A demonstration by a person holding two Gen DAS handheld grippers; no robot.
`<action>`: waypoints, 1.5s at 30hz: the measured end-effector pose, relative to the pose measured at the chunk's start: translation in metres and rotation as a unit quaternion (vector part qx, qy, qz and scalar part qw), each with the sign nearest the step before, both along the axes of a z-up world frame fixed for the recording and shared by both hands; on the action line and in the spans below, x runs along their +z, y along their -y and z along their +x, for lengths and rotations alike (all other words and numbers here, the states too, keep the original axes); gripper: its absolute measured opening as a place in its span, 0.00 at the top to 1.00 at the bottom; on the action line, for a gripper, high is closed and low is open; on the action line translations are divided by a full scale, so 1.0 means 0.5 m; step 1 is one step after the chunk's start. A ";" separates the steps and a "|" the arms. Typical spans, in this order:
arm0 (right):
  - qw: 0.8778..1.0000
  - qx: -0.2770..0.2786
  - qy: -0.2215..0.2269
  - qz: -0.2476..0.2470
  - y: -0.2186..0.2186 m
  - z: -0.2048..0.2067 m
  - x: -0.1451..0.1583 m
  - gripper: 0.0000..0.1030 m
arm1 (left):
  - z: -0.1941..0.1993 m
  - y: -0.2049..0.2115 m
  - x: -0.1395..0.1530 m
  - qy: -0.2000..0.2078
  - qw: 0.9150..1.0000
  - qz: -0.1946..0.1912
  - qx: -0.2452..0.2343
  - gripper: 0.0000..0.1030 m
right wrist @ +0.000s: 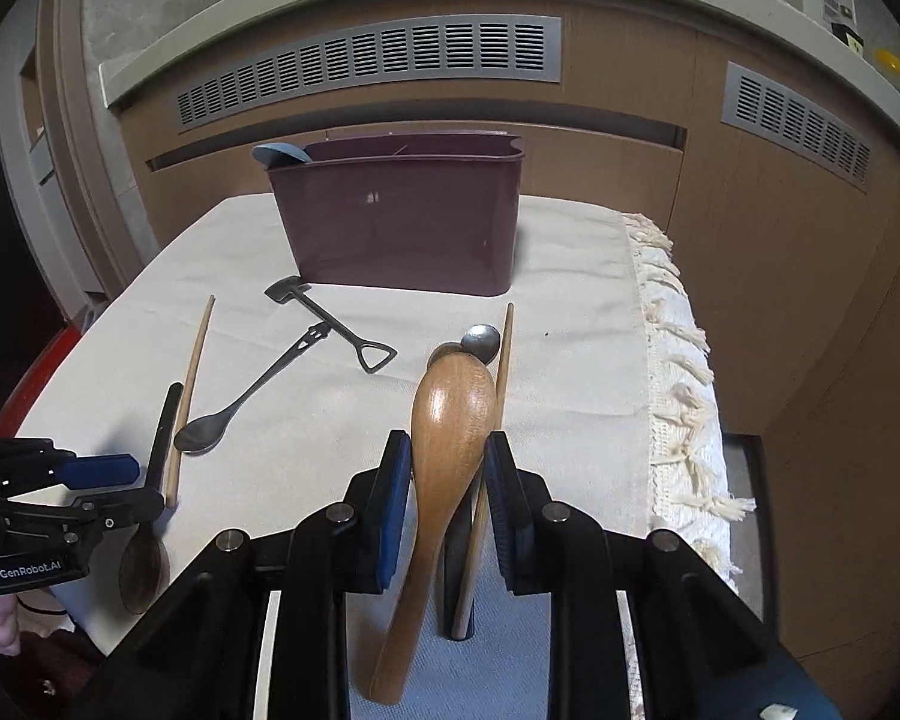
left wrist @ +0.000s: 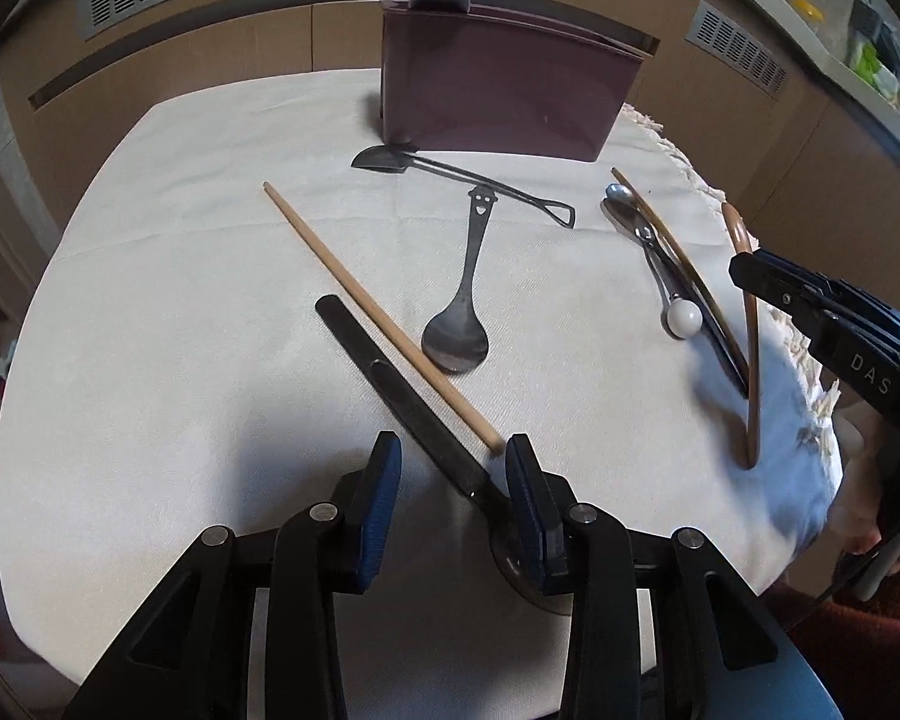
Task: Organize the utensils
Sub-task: 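Grasp a metal spoon by its handle with the left tool while the right tool holds the wooden spoon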
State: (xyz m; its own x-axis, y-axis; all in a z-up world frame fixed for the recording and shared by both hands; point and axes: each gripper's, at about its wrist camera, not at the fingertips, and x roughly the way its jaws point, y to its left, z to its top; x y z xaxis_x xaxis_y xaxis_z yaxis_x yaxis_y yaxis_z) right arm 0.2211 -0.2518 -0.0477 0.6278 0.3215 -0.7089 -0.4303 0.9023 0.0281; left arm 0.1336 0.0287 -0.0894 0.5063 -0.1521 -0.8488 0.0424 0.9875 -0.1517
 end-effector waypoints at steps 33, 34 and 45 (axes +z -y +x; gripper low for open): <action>1.000 0.001 0.000 -0.005 -0.002 -0.020 -0.023 0.78 | 0.058 -0.063 -0.020 0.000 0.998 0.048 0.045 0.67; 1.000 0.001 0.001 -0.004 -0.004 -0.019 -0.023 0.78 | 0.059 -0.066 -0.020 -0.003 0.998 0.040 0.053 0.67; 0.999 0.012 0.044 -0.002 -0.020 -0.033 0.024 0.91 | 0.051 -0.053 0.028 0.066 0.996 -0.030 0.052 0.88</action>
